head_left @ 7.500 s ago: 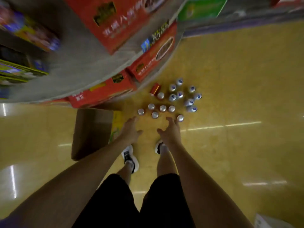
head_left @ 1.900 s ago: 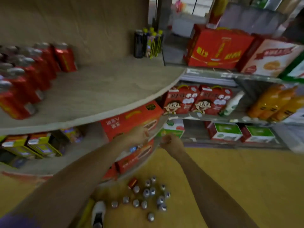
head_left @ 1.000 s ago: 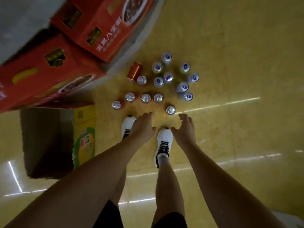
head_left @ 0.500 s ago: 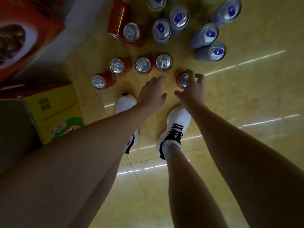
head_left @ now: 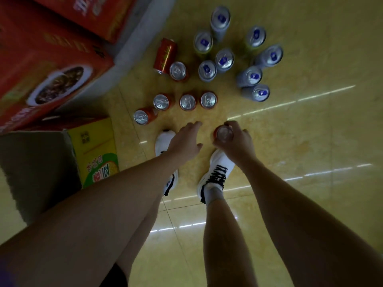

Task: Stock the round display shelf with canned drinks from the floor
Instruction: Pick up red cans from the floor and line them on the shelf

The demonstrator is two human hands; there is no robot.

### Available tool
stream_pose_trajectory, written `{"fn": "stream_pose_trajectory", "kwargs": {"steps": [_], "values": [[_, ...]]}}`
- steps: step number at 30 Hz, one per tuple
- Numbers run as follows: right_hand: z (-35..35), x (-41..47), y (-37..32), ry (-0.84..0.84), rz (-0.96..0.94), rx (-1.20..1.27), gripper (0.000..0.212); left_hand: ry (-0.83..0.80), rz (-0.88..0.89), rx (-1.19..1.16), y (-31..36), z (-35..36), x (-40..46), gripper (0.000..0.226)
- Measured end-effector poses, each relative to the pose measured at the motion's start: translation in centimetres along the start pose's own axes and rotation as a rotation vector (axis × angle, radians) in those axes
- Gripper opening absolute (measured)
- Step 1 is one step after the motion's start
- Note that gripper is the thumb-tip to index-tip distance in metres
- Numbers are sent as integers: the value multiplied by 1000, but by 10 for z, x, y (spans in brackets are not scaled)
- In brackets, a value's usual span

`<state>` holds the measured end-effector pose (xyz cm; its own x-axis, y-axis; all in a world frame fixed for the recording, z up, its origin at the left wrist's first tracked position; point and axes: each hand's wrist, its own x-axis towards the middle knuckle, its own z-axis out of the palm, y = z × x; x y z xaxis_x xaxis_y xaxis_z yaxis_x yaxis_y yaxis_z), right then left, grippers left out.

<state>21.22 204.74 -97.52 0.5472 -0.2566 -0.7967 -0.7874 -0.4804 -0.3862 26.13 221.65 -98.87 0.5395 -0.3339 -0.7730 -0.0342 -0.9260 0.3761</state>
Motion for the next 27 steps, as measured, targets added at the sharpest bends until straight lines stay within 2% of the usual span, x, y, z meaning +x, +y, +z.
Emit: {"fn": "stream_pose_trajectory", "kwargs": {"steps": [4,10,14,18,22,23,25,27], "values": [[-42,-47,-40,-33,-80,29,66,-117,21,-38,24,-55,-33,79],[-111,-128,-121,-25,-192,72,72,-26,204,-181,75,-160,-105,85],[-161,-208,-186,2,-282,112,65,35,234,-346,105,-223,-177,79],[-207,-297,-244,77,-363,187,60,35,303,-364,148,-305,-267,76],[-256,-366,-288,79,-396,199,80,65,355,-325,181,-375,-339,52],[-267,-381,-297,74,-408,179,79,87,384,-292,187,-391,-353,54],[-288,-406,-310,91,-450,144,62,126,395,-277,201,-422,-377,66],[-307,-430,-321,157,-513,105,51,149,420,-305,222,-453,-408,71]]}}
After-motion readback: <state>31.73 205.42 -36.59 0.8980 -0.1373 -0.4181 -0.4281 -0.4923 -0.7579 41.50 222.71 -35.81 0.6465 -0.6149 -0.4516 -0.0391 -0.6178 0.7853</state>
